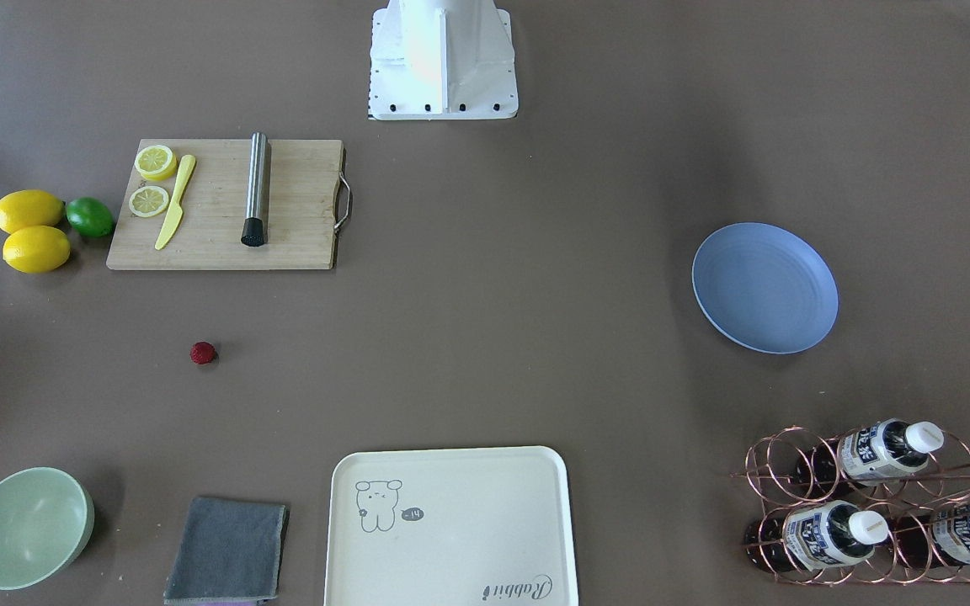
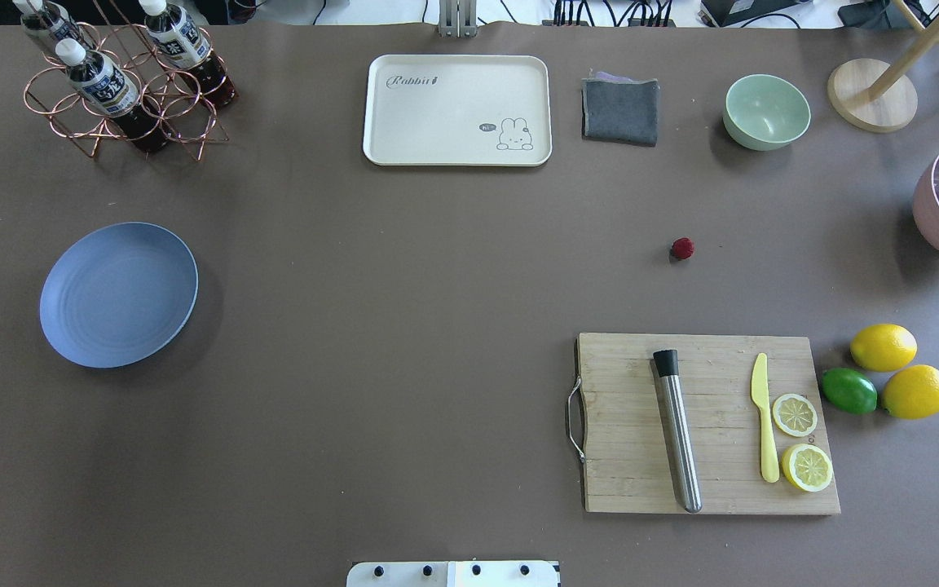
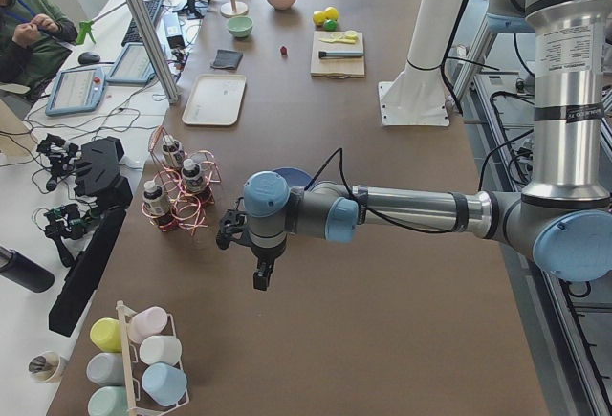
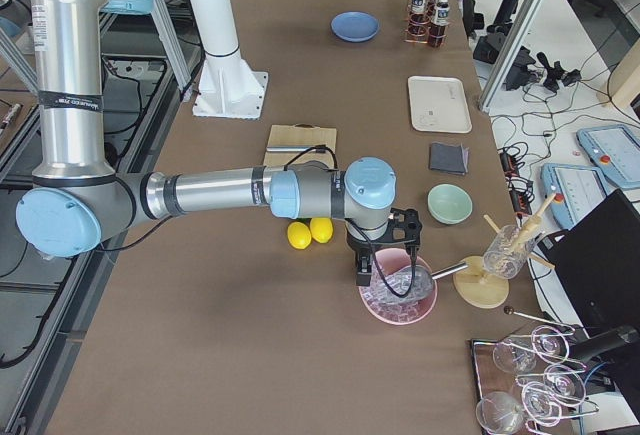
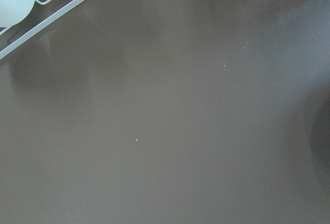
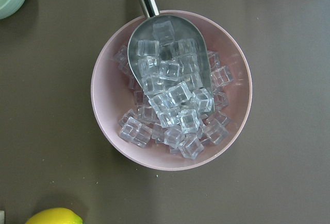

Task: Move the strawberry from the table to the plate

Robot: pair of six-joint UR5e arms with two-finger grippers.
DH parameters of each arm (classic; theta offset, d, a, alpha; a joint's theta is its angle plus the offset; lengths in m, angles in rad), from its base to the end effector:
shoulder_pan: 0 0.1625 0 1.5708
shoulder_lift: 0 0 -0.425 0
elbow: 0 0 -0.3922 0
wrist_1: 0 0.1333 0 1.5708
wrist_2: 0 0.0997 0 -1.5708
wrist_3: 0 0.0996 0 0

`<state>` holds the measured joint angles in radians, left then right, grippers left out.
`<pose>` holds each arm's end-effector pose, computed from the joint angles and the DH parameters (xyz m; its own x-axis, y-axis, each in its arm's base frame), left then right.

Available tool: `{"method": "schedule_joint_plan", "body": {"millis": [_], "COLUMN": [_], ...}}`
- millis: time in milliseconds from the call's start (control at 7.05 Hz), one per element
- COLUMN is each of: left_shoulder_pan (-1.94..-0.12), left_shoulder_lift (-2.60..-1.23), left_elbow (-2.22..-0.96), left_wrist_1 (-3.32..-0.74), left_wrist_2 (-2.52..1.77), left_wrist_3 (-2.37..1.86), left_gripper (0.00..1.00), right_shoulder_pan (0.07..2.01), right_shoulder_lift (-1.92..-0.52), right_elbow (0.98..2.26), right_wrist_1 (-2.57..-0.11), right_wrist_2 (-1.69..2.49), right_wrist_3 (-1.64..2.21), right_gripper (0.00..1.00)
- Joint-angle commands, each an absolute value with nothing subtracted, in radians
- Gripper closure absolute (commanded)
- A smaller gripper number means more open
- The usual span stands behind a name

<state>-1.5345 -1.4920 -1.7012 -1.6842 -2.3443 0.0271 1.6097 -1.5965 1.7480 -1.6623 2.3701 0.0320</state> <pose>-0.0467 -0.4703 0.6199 0.7096 0.1673 -0.6844 -0.0551 0.9816 0.1829 0.0805 -0.4777 0.5915 0.6968 0.0161 0.7171 -0.0611 0.9974 0.0370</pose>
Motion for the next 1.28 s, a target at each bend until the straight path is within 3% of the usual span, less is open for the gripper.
{"method": "schedule_joint_plan", "body": {"millis": [0,1135], "left_shoulder_pan": [-1.535,-1.534], "left_shoulder_lift": [-1.493,-1.503], "left_elbow": [-1.709,-1.686], "left_wrist_1": [-1.684,-1.689], "left_wrist_2": [-2.345,-2.342], "left_wrist_3": [0.026,0.023], "left_gripper": [0.02,0.02], "right_shoulder_pan": [1.609,1.611], "right_shoulder_lift": [-1.617,-1.631], "right_elbow": [1.767,1.784], "right_wrist_1": [-1.663,-1.661], "right_wrist_2": [2.378,2.398], "right_wrist_3": [0.032,0.021], "right_gripper": [0.0,0.0]}}
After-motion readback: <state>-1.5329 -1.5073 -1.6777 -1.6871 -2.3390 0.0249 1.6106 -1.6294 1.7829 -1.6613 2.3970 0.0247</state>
